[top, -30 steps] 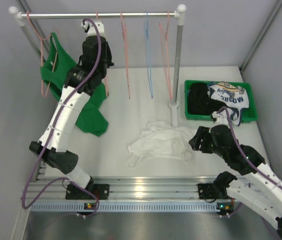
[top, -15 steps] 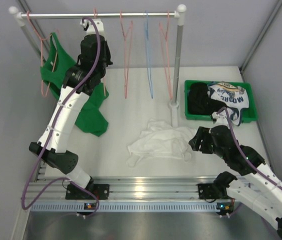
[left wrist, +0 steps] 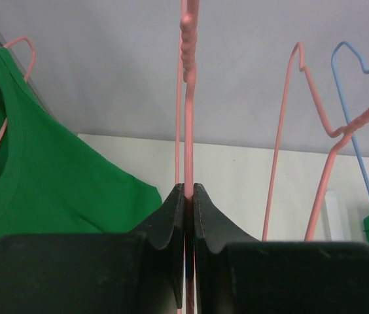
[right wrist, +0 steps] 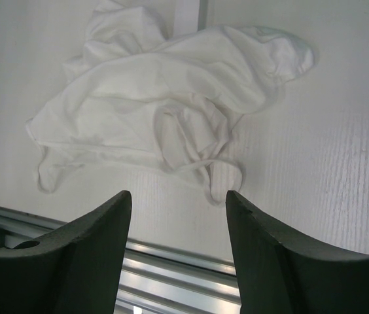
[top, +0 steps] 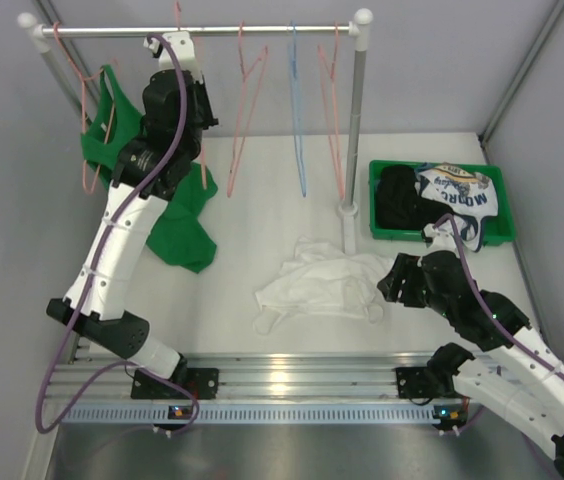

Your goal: Place the tank top on the hanger

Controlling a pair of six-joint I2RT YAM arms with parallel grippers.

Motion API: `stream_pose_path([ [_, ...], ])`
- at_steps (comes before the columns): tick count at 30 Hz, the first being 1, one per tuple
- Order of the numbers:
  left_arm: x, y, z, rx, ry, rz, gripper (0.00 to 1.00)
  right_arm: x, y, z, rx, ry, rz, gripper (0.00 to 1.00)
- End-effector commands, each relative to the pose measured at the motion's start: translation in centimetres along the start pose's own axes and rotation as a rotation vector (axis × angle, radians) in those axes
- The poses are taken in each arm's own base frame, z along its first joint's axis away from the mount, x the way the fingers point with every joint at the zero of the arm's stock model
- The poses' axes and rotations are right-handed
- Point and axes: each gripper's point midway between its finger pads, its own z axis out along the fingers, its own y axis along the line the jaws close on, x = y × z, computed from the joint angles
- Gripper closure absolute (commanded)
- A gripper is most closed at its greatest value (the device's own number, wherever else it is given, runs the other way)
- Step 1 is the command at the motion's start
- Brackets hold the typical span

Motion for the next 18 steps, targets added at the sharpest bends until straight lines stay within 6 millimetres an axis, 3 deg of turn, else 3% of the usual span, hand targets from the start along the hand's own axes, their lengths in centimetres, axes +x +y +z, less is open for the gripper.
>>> stream_pose_path([
  [1,-3.5,0.5,-1.5,0.021,-0.108,-0.042,1.0,-0.7,0.4,0.2,-0.019,-0.032,-0.006,0.4],
  [7,-2.8,0.6,-2.3,0.046,-0.095,-0.044,1.0,-0.6,0.4,0.4,-0.02,-0.028,-0.008,0.4],
  [14,-0.6,0.7,-3.3,0.08,-0.04,-0.014,1.0,-0.5,0.3,0.4,-0.02,-0.028,-0.009,0.4],
  [18,-0.2,1.0,-5.1,0.12,-0.041,-0.015,1.0,-0.6,0.3,0.4,-0.023,-0.035,-0.006,0.4],
])
